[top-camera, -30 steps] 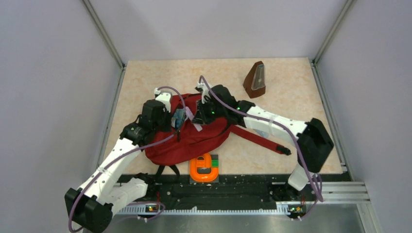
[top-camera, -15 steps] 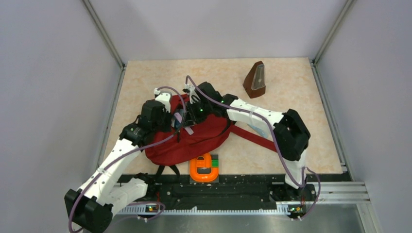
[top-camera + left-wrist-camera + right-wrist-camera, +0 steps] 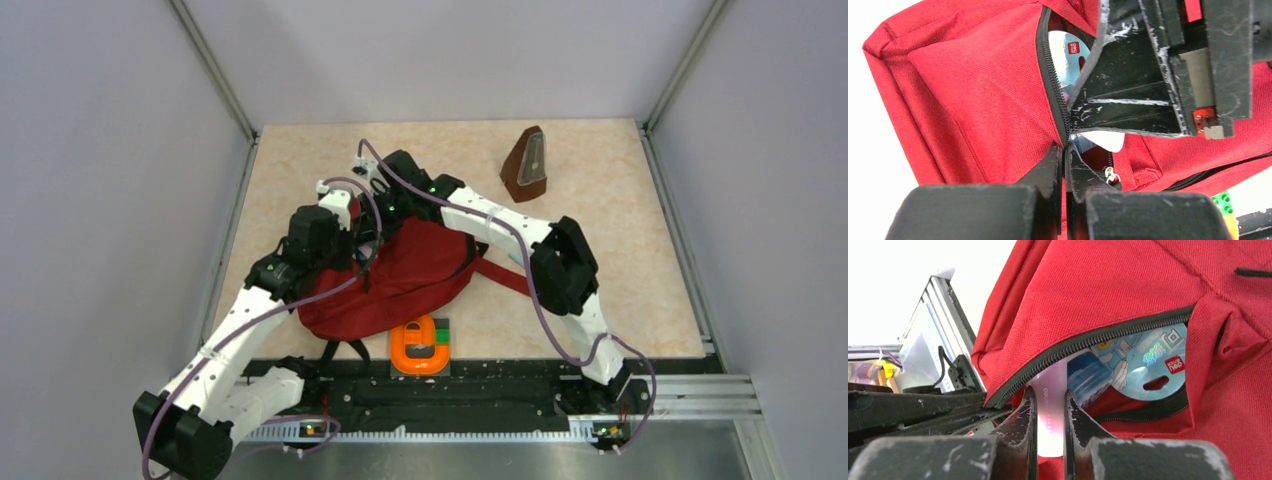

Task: Pack the student bag
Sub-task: Place the stationery in the student bag.

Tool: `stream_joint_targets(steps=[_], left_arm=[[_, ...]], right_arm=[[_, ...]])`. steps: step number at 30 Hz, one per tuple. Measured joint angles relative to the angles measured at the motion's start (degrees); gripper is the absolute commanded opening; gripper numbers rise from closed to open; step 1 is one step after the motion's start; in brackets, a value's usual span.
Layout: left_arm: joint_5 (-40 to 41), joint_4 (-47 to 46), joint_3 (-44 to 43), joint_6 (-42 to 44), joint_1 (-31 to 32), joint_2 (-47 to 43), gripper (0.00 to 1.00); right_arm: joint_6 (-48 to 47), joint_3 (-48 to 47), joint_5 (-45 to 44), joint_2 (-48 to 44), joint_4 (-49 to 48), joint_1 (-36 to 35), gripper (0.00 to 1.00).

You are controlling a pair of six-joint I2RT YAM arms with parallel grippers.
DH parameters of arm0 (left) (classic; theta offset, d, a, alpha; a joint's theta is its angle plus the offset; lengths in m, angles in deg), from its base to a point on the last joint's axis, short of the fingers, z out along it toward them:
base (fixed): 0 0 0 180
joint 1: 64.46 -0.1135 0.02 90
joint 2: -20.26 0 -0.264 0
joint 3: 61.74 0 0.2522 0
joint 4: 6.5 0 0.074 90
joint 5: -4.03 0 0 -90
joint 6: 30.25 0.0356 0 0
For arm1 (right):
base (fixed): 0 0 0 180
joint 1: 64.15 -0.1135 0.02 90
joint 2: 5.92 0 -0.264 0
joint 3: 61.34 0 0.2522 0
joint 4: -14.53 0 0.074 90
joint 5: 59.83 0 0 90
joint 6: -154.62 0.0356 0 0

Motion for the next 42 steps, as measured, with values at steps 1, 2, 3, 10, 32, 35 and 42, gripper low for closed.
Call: stream_joint_targets(steps=[1,2,3,10,32,35,42], left_arm=[[-0.1,-0.1,0.0,0.1,0.0,0.0,0.0],[-0.2,-0.1,0.0,0.1,0.0,0.0,0.0],[-0.2,-0.2,0.0,0.2,0.0,0.0,0.0],[-0.1,-0.4,0.0,0.3,-0.1,0.0,0.0],[0.0,-0.1,0.0,0.3,-0.1,0.0,0.0],[0.3,-0.1,0.0,0.3,-0.1,0.0,0.0],[0.9,0.0,0.1,-0.1,-0.1,0.0,0.0]], right_arm=[[-0.2,-0.6,0.1,0.5,-0.2,0.1,0.0],[-0.4,-0.7,0.1,0.7,-0.8,0.1,0.0],[-0.8,-0.7,0.0,0.8,-1.3,0.1,0.0],[-3.6,3.1,-4.8,0.8,-10.7,0.2,0.0],[-8.2,23.5,-10.8,-7.8,-31.8,0.2,0.64],[-9.1,28.1,-11.2,-14.3,-30.9,0.2,0.7],[-11.0,43.5,-16.1,-34.2,-25.7,1.6,0.77]])
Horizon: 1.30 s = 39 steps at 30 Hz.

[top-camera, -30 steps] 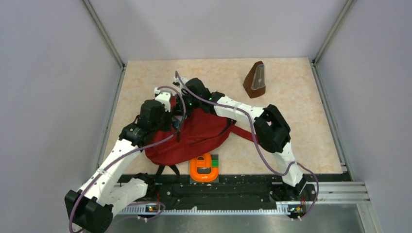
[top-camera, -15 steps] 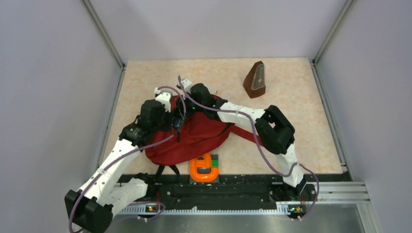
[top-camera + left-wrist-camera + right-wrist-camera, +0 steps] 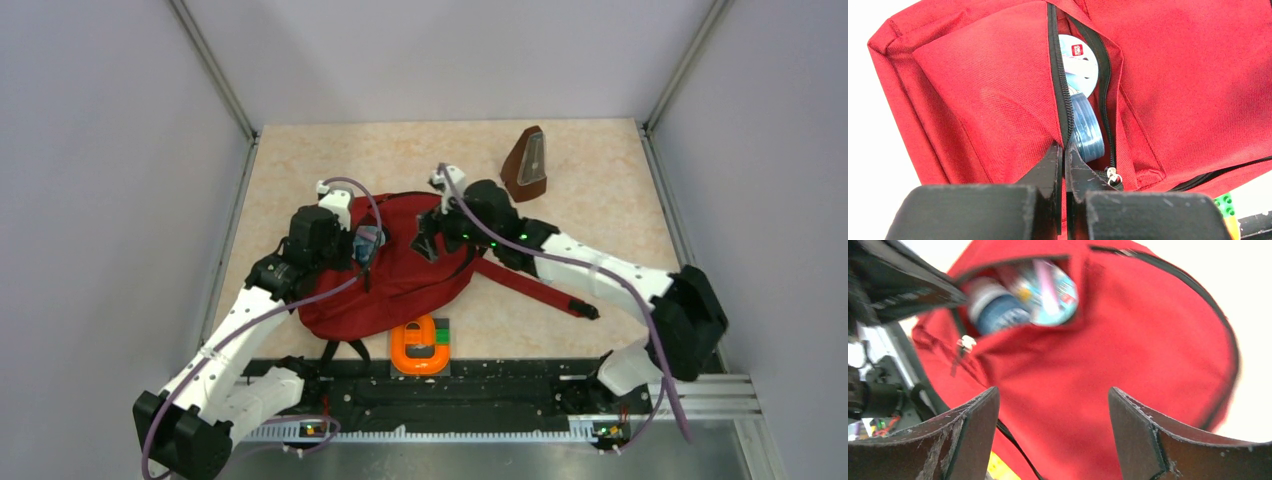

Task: Pack the student bag
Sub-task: Place the stationery in the student bag, then pick up the stationery from the center of the board.

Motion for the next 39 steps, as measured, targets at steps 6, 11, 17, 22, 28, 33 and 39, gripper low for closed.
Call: stream_joint_targets(steps=[6,11,17,22,28,33,39], left_arm=[[0.0,0.0,0.0,-0.2,0.0,0.0,0.0],[0.0,0.0,0.0,-0.3,-0.1,0.0,0.0],[0.0,0.0,0.0,-0.5,-0.1,0.0,0.0],[0.0,0.1,0.0,-0.7,-0.2,0.0,0.0],[-0.2,0.1,0.0,-0.7,-0.2,0.0,0.0],[-0.3,0.1,0.0,-0.7,-0.3,0.0,0.0],[-0.2,0.1,0.2,-0.8,-0.3,-1.0,0.0]], right_arm=[[1.2,11.1,-4.7,-12.2,7.1,12.7,0.76],[3.2,16.1,-10.2,-12.7,15.1,22.2,0.76],[4.6,18.3,-12.8,-11.0,22.0,27.3,0.76],[5.1,18.3,-13.6,-6.1,23.3,27.5,0.74],[5.2,18.7,-16.0,-3.1,23.6,27.5,0.67],[5.6,19.1,-18.2,-1.3,22.3,27.5,0.56],[6.0,19.3,-18.5,0.4,19.9,27.5,0.21]])
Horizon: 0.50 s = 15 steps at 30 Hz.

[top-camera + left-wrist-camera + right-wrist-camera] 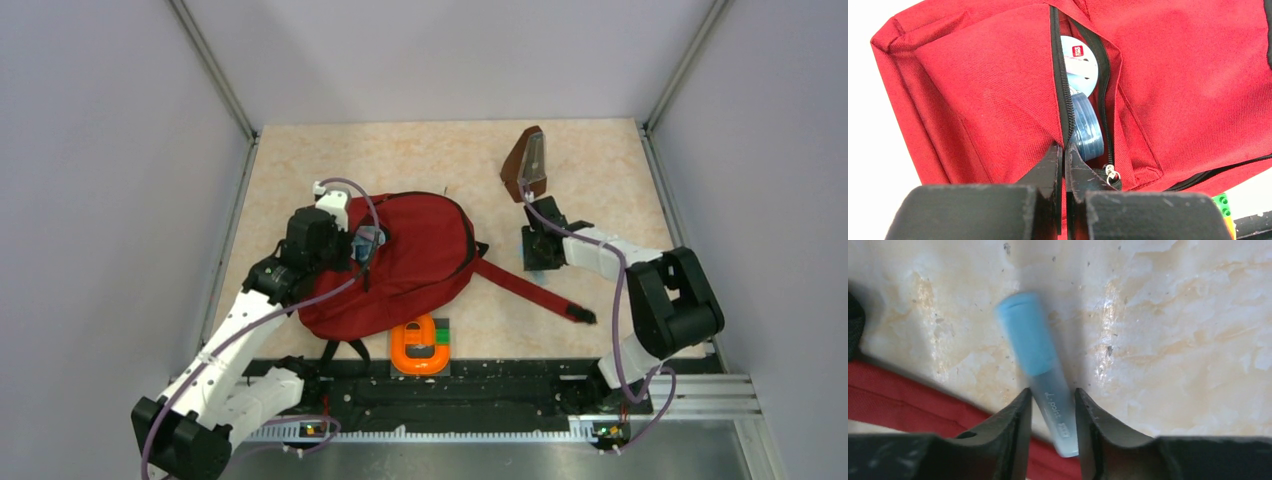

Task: Pack the student bag
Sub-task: Pick up the stationery from the center of the board.

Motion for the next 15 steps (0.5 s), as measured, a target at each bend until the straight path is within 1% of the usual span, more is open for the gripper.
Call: stream_joint_targets(steps=[1,3,4,8,11,13,15], left_arm=[[0.1,0.0,0.1,0.0,0.0,-0.3,0.0],[0.2,-0.1,0.6,-0.1,0.0,-0.9,0.0],[0.2,-0.2,0.8,-0.1,0.0,-1.2,0.0],[0.1,-0.3,1.2,-0.1,0.0,-1.5,0.0],[-0.1,-0.4,1.2,0.0,0.0,-1.4,0.0],[-0.4,-0.5,1.2,0.0,-0.1,-0.9,0.0],[-1.1,-0.6,1.2,0.0,-0.2,-0.4,0.0]], right_arm=[[0.0,0.0,-0.3,0.1,-0.4,0.0,0.13],[0.2,0.0,-1.8,0.1,-0.7,0.0,0.03],[0.1,0.0,-2.2,0.0,-0.7,0.0,0.0],[0.5,0.0,-3.7,-1.4,0.6,0.0,0.0],[-0.1,-0.7,-4.2,-4.7,3.0,0.0,0.0],[-1.2,-2.1,-2.9,-7.6,3.6,0.0,0.0],[-2.7,-4.0,0.5,-10.8,2.5,-0.1,0.0]])
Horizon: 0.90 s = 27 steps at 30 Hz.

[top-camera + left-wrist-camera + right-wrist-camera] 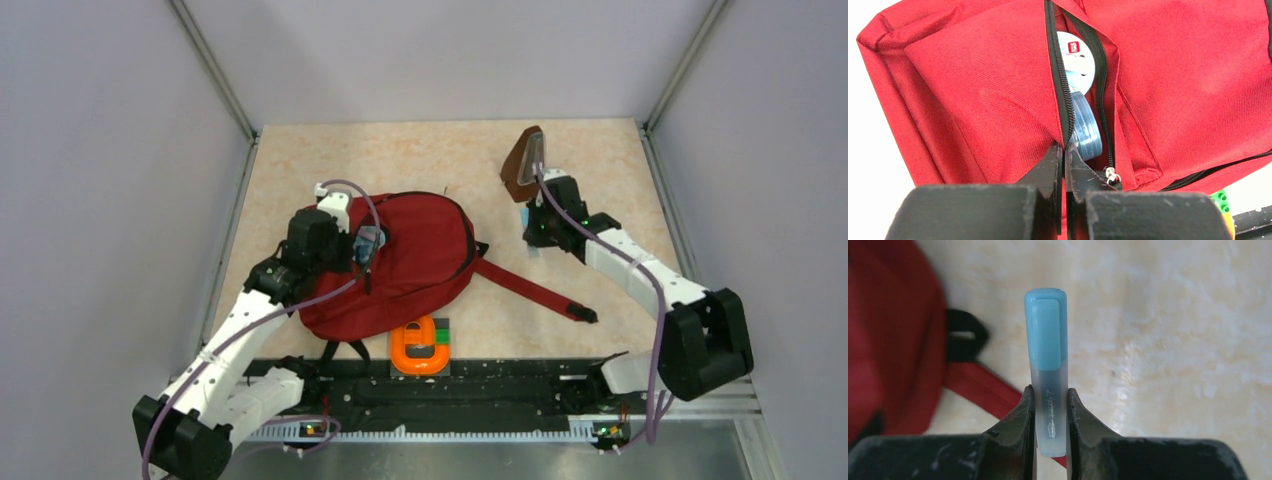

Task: Pack the student bag
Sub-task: Pick up the stationery from the center of the board, then place the stationery in the student bag.

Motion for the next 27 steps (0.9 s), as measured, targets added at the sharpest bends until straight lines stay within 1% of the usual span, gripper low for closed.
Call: stream_joint_targets(steps=[3,6,8,11,15,19,22,27], left_arm=[[-0.3,0.0,0.0,0.0,-0.1,0.2,0.0],[-0.2,-0.1,0.0,0.0,-0.2,0.3,0.0],[-0.1,-0.9,0.4,0.0,-0.2,0.3,0.0],[-0.1,-2.9,2.0,-0.8,-0.2,0.4,0.0],[-1.6,-4.7,2.4,-5.9,-0.3,2.6,0.0],[-3.3,-5.6,2.3,-11.3,-0.4,3.5,0.0],[-3.8,-5.6,2.4,-14.5,-0.5,3.4,0.0],[-4.1,-4.9,2.4,-17.2,-0.6,3.0,0.0]], right_arm=[[-1.4,-3.0,7.6,-2.8,-4.2,-0.3,0.0],[-2.1,-7.1,15.9,-1.2,-9.0,-1.9,0.0],[-3.1,-11.9,20.4,3.1,-10.9,-4.3,0.0],[-4.1,-21.2,25.9,12.1,-10.9,-8.5,0.0],[-3.6,-34.0,33.2,24.1,-7.4,-12.5,0.0],[-2.1,-43.5,38.9,32.2,-0.9,-14.7,0.0],[-1.1,-49.0,42.4,35.9,4.7,-15.6,0.0],[-1.3,-51.3,46.1,37.1,12.3,-17.7,0.0]])
